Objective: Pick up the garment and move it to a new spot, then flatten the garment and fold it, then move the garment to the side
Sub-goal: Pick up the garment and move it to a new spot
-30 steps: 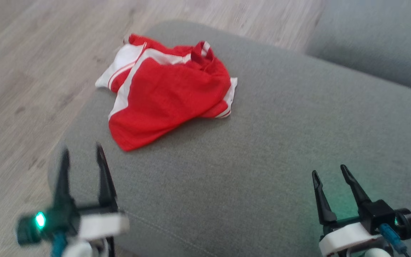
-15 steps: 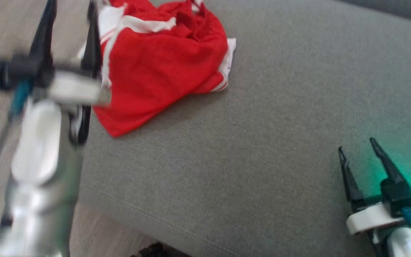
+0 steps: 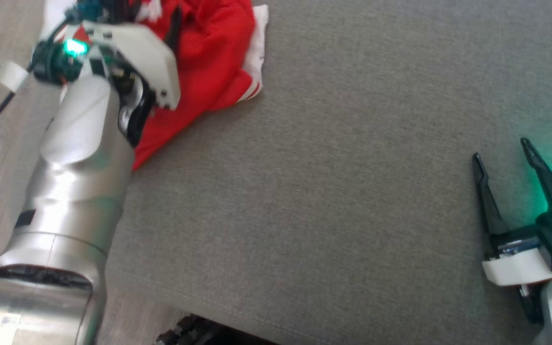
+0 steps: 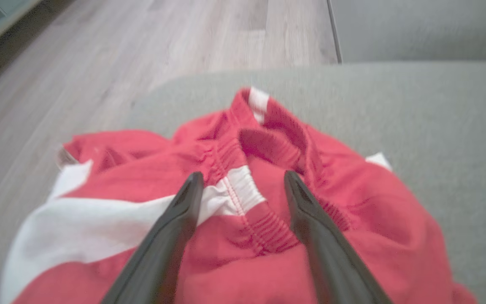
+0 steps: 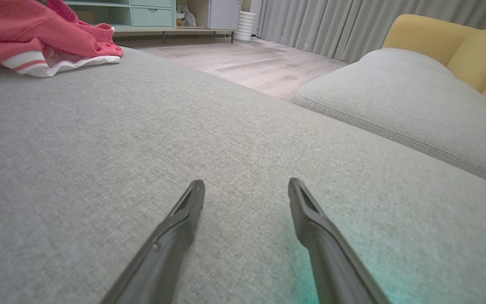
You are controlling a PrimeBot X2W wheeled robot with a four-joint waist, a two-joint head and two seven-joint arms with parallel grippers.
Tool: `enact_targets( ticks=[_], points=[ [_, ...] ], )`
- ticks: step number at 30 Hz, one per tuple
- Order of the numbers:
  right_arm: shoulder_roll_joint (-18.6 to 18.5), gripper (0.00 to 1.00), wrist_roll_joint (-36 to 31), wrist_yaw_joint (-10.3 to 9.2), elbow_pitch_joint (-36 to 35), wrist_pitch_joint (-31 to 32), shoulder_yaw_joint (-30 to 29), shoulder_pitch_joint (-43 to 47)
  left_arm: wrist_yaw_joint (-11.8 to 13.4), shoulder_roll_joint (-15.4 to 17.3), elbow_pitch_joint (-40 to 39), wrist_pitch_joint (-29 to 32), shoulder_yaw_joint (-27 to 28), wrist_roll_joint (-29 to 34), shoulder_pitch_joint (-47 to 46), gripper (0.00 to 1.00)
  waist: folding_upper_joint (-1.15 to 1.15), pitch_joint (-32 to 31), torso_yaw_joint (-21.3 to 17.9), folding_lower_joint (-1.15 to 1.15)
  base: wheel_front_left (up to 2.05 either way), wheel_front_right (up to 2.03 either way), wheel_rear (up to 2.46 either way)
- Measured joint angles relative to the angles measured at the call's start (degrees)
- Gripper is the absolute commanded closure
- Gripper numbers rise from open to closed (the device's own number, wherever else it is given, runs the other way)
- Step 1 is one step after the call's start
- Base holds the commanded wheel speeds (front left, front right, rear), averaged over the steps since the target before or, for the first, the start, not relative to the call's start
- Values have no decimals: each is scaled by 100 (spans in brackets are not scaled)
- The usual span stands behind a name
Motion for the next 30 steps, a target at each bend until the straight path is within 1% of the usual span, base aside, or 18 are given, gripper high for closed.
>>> enact_targets(
  ticks=[1, 4, 5, 6, 9, 14, 17, 18, 21, 25, 27, 30],
  points=[
    [0, 0, 15, 0, -42, -5, 3, -14, -14, 18, 207, 52, -21, 15, 0, 0, 0, 43, -45, 0, 0, 0, 0],
    [2, 0, 20, 1, -91, -38, 20, -104, 188, 151, 642, -43, -57, 131, -5, 0, 0, 151, -172, 0, 0, 0, 0],
    [2, 0, 21, 1, -101, -38, 20, -128, 227, 208, 727, -154, -96, 192, -18, 61, 0, 175, -209, 0, 0, 0, 0],
    [5, 0, 21, 1, -107, -43, 18, -150, 233, 243, 792, -300, -108, 223, -45, 100, 0, 194, -239, -1, 0, 0, 0],
    [12, 0, 22, 1, -78, -45, 7, -196, 224, 238, 918, -698, -114, 207, -144, 100, 0, 178, -276, 0, 0, 0, 0],
    [103, 0, 71, 1, 246, -36, 2, -288, 145, 258, 967, -1215, -222, 220, -415, 100, 0, -84, -291, 1, 0, 0, 0],
    [288, 0, 91, 1, 527, -1, 40, -340, 104, 282, 851, -1366, -403, 348, -697, 100, 0, -350, -341, 1, 0, 0, 0],
    [455, 0, 140, 0, 705, 15, 113, -314, 73, 348, 689, -1439, -555, 447, -886, 100, 0, -564, -399, 0, 0, 0, 0],
    [684, 0, 220, 1, 857, 32, 219, -281, 26, 460, 378, -1443, -771, 532, -1112, 100, 0, -912, -538, 0, 0, 0, 0],
    [773, 0, 380, 1, 975, 32, 265, -235, 1, 555, -122, -1329, -1112, 555, -1268, 100, 0, -1355, -852, -2, 0, 0, 0],
    [788, 0, 520, 1, 1018, 32, 319, -170, -21, 582, -434, -1220, -1390, 409, -1296, 100, 0, -1532, -1088, -2, 0, 0, 0],
    [798, 0, 895, 0, 1043, 33, 460, -96, -22, 571, -940, -1000, -1790, -7, -1296, 100, 0, -1763, -1498, -2, 0, 0, 0]
  ],
)
